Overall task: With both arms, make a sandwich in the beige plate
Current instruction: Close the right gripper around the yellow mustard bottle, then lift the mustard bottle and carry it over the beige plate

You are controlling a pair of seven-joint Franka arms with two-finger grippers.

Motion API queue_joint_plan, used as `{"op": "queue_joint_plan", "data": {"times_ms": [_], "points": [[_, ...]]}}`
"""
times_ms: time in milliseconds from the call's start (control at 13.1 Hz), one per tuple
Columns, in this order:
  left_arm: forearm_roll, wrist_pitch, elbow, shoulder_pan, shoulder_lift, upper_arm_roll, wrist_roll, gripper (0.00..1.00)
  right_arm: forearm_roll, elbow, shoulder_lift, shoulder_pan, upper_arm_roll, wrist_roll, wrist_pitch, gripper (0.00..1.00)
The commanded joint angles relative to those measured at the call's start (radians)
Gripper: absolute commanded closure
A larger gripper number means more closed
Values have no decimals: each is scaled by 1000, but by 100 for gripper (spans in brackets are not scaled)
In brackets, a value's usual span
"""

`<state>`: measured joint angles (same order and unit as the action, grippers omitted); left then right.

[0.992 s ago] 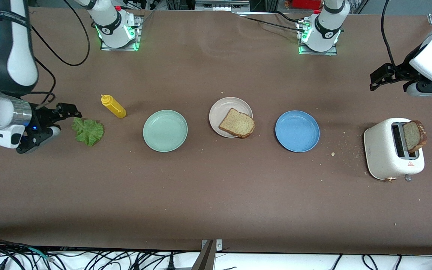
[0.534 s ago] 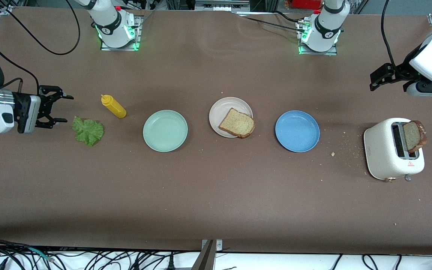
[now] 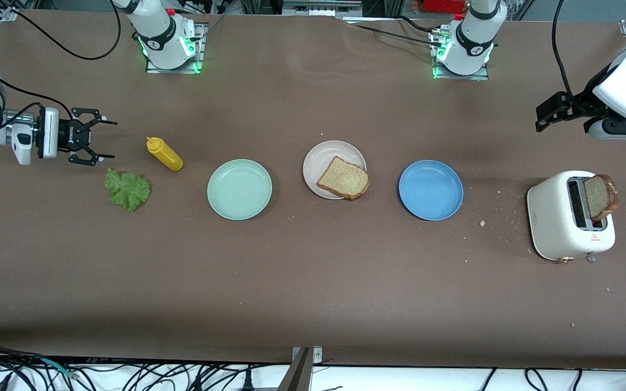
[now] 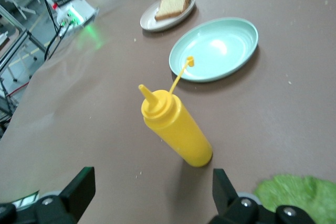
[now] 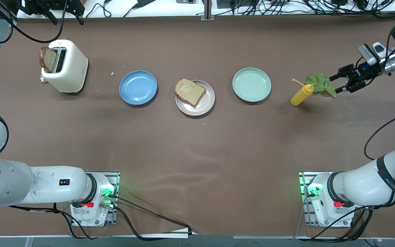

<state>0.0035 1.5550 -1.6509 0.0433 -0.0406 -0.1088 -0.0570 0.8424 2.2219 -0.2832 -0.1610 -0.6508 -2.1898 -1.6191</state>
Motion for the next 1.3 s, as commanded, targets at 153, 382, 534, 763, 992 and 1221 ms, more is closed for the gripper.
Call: {"op": "queue_joint_plan", "data": {"times_ms": [153,382,534,763,992,1221], "points": [[-2,-4,-6,7,-8,-9,-4,0,254,61,-187,21,2,-290,83,1],[-2,-4,-6,7,-8,-9,-4,0,334,61,-289,18,11,-384,117,1],[-2,-4,-6,7,-8,-9,-4,0,380,58,-318,12,29,-401,142,1],[-2,-4,-6,9,-8,-9,0,0,437,50,-327,11,72,-401,140,1],[-2,-4,-6,9,-8,-9,-1,0,489,26,-355,11,115,-401,134,3],[-2,-4,-6,9,-8,-9,-1,0,511,15,-366,3,131,-404,124,89]]}}
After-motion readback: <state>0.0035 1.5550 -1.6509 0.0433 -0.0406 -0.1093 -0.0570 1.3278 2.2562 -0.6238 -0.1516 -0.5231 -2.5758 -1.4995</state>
